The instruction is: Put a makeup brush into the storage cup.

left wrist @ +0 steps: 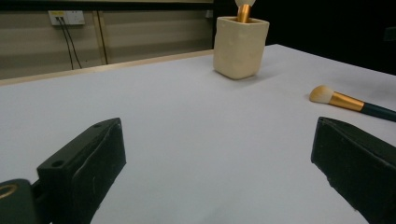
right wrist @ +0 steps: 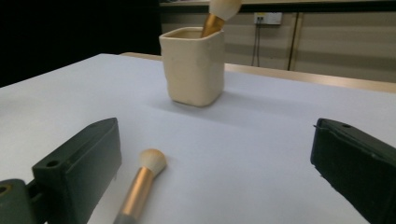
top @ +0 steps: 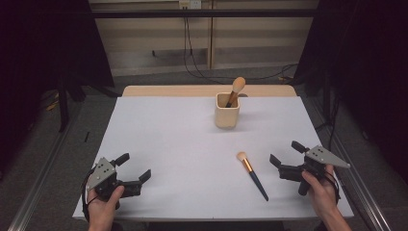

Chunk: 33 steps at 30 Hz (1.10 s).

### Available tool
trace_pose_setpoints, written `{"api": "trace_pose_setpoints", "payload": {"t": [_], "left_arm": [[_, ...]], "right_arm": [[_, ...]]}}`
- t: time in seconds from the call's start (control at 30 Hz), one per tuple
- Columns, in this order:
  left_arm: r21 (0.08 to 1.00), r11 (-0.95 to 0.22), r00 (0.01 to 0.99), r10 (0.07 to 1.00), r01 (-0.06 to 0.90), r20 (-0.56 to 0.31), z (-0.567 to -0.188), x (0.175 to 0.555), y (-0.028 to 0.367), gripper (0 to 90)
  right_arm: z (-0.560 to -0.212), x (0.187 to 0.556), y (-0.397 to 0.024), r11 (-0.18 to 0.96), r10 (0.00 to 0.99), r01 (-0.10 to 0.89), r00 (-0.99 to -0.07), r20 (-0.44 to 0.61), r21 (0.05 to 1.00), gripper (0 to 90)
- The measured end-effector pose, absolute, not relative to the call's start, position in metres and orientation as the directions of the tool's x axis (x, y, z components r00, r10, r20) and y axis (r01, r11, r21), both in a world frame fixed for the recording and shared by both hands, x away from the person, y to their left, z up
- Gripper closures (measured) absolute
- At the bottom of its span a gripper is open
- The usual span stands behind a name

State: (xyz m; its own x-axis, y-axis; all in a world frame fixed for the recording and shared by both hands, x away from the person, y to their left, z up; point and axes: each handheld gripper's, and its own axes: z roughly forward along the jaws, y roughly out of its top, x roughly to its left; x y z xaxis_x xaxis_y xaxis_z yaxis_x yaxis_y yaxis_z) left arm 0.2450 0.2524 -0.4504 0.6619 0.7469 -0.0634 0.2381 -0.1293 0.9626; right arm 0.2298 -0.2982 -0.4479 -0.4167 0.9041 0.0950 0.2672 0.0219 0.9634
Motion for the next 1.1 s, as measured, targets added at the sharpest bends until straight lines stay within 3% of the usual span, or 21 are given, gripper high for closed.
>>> {"api": "trace_pose_setpoints", "payload": {"t": [0.37,0.5,1.1], "left_arm": [[0.961,-0.135,0.659,0.75,0.241,-0.06,-0.45,0.243,0.253,2.9],[0.964,-0.131,0.66,0.749,0.231,-0.057,-0.448,0.241,0.253,2.9],[0.96,-0.14,0.67,0.74,0.242,-0.061,-0.452,0.245,0.253,2.8]], "right_arm": [[-0.463,0.203,-0.312,0.036,0.925,0.251,-0.374,0.062,0.967,0.4],[-0.468,0.2,-0.311,0.048,0.91,0.273,-0.408,0.071,0.961,0.1],[-0.462,0.21,-0.299,0.04,0.906,0.259,-0.416,0.074,0.965,0.3]]}}
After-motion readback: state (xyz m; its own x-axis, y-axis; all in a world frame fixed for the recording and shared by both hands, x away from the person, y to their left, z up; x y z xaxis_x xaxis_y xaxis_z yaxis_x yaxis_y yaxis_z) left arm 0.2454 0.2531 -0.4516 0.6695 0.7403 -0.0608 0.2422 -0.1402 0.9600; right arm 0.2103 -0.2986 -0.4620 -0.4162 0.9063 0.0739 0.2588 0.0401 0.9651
